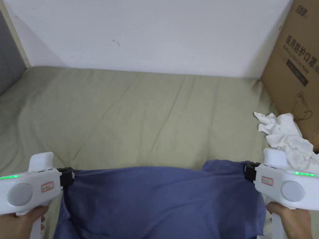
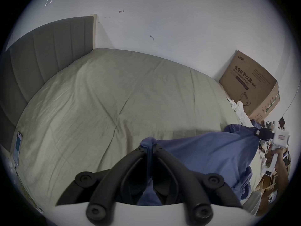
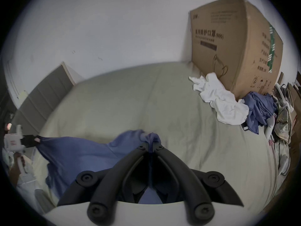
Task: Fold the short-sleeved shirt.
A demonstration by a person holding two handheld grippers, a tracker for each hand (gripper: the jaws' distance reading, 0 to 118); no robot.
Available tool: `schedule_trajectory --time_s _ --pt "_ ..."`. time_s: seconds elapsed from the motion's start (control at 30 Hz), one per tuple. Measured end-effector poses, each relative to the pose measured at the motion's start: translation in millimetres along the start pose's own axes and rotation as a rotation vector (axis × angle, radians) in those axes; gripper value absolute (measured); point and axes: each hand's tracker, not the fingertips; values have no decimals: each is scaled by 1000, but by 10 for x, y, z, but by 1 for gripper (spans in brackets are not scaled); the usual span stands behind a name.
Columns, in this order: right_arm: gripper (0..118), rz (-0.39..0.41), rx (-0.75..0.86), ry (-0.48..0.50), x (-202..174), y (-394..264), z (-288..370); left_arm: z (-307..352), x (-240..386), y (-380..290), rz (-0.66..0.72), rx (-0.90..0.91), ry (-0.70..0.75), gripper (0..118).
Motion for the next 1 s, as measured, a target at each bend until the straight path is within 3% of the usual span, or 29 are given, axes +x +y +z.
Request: schedule_trajectory --time_s 0.27,0.5,0.7,1.0 --pt "5 -29 69 80 -34 -542 1169 539 -167 -318 -4 0 14 8" --pt "5 -150 30 79 9 -1359 1642 816 -369 -876 12 -52 35 8" --pt "5 -230 -79 -7 64 -1991 1614 712 -663 -1396 30 -132 54 8" --pt "6 -256 -199 -118 111 -2441 1204 555 -730 -1756 38 -149 93 8"
